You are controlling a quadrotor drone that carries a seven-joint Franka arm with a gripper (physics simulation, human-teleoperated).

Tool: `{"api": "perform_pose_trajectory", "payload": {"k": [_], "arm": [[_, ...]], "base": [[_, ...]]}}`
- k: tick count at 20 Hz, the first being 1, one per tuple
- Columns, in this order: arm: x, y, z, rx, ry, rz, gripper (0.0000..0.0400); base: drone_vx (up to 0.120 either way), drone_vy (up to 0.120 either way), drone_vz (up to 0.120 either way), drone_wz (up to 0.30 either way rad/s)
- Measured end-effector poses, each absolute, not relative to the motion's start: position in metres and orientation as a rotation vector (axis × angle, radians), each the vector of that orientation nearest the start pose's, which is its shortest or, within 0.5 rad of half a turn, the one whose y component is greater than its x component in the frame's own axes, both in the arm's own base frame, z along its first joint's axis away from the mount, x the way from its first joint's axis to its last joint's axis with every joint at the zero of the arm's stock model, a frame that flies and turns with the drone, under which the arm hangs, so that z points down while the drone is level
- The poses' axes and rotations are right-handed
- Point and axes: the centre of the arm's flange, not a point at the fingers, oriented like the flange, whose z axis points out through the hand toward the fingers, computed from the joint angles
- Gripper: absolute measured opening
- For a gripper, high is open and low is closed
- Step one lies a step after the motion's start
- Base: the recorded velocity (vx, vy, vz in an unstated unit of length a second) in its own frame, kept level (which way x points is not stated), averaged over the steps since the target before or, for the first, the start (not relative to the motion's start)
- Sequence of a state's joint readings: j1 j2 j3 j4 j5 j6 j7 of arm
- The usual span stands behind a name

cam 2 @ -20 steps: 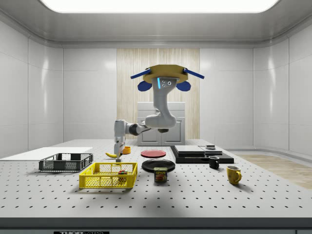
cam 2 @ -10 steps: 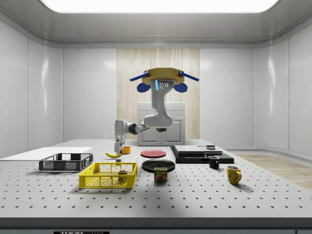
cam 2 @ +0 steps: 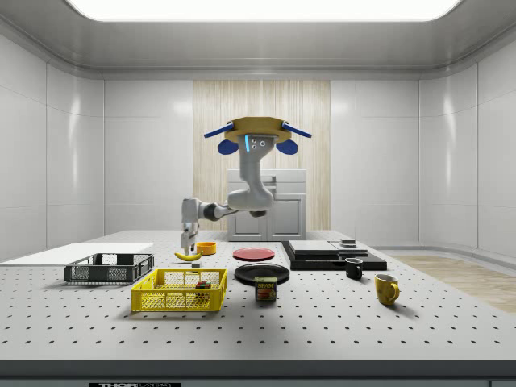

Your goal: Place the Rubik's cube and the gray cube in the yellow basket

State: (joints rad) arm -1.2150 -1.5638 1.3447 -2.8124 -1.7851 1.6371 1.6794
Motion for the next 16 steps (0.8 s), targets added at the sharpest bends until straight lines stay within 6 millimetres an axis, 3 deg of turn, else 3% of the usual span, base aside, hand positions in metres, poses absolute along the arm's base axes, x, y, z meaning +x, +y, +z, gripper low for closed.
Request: {"api": "perform_pose_trajectory", "payload": {"k": [6, 16], "arm": [[0.3224, 0.0080, 0.5036, 0.001, -0.002, 0.786, 0.0400], [0.3224, 0.0080, 0.5036, 0.001, -0.002, 0.786, 0.0400]], "base": [[0.000, -0.120, 0.000, 0.000], [0.000, -0.120, -0.108, 0.000]]}}
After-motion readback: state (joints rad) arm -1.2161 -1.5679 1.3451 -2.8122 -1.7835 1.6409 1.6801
